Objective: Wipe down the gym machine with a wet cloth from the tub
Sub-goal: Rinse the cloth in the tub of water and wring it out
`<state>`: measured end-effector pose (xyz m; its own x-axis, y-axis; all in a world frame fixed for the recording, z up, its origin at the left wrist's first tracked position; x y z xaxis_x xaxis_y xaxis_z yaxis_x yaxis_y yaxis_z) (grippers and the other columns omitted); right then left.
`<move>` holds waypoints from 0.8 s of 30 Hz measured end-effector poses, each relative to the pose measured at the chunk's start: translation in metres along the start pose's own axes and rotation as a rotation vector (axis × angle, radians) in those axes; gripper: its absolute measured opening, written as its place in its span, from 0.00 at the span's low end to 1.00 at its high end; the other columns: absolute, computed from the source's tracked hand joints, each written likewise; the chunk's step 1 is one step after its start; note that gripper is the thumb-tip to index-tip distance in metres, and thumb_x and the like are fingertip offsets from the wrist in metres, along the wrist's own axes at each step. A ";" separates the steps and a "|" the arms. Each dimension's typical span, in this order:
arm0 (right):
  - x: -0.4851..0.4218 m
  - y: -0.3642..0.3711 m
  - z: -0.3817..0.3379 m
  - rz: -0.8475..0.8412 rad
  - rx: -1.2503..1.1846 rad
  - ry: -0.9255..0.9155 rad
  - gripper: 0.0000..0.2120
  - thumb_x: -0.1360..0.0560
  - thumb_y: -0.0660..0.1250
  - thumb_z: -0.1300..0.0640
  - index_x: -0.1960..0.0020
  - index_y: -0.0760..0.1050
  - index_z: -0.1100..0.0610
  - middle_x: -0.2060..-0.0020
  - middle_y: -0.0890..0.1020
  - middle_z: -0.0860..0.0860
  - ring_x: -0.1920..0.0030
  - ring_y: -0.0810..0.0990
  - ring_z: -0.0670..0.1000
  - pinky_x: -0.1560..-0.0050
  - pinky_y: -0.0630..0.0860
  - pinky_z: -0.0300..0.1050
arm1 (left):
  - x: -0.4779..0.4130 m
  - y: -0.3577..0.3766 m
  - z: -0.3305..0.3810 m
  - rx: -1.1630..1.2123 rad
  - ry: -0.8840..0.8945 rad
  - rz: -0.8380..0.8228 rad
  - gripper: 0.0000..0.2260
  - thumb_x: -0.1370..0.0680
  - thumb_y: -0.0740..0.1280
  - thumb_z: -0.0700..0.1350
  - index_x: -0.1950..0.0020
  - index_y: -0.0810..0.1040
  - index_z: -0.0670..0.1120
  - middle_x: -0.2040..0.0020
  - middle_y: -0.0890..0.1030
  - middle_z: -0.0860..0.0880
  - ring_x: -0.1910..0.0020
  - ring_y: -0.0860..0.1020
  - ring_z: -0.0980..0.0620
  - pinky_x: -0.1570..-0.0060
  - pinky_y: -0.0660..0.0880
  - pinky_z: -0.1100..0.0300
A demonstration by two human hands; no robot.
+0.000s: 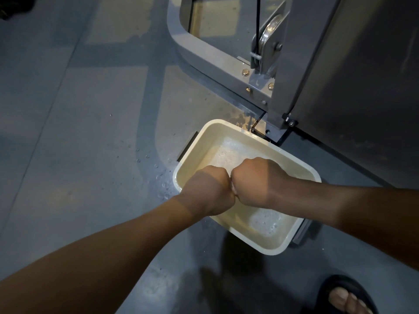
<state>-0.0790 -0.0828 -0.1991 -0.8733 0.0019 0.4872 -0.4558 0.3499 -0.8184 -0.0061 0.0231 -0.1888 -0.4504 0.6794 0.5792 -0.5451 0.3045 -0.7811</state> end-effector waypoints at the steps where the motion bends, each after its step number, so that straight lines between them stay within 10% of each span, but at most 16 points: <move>1: 0.000 -0.002 0.000 0.015 0.028 -0.009 0.06 0.20 0.61 0.55 0.54 0.75 0.50 0.66 0.69 0.47 0.60 0.73 0.55 0.59 0.70 0.43 | 0.000 0.000 0.000 0.042 -0.011 -0.002 0.14 0.22 0.64 0.43 0.69 0.71 0.47 0.69 0.72 0.49 0.69 0.71 0.50 0.64 0.70 0.60; 24: 0.005 -0.008 0.008 0.150 0.180 -0.097 0.06 0.18 0.60 0.56 0.46 0.75 0.51 0.52 0.83 0.51 0.53 0.83 0.56 0.60 0.70 0.45 | 0.003 -0.008 0.008 0.504 -0.243 -0.217 0.10 0.32 0.68 0.35 0.73 0.75 0.43 0.74 0.74 0.47 0.73 0.72 0.44 0.74 0.69 0.62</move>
<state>-0.0811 -0.0935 -0.1925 -0.9420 -0.0516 0.3317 -0.3355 0.1804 -0.9246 -0.0090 0.0173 -0.1791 -0.4075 0.4469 0.7964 -0.8842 0.0250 -0.4665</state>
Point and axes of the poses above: each hand's wrist, its own x-axis away from the middle knuckle, its own y-axis out of the palm, z = x × y, the point moved 1 cm from there along -x, towards the middle knuckle
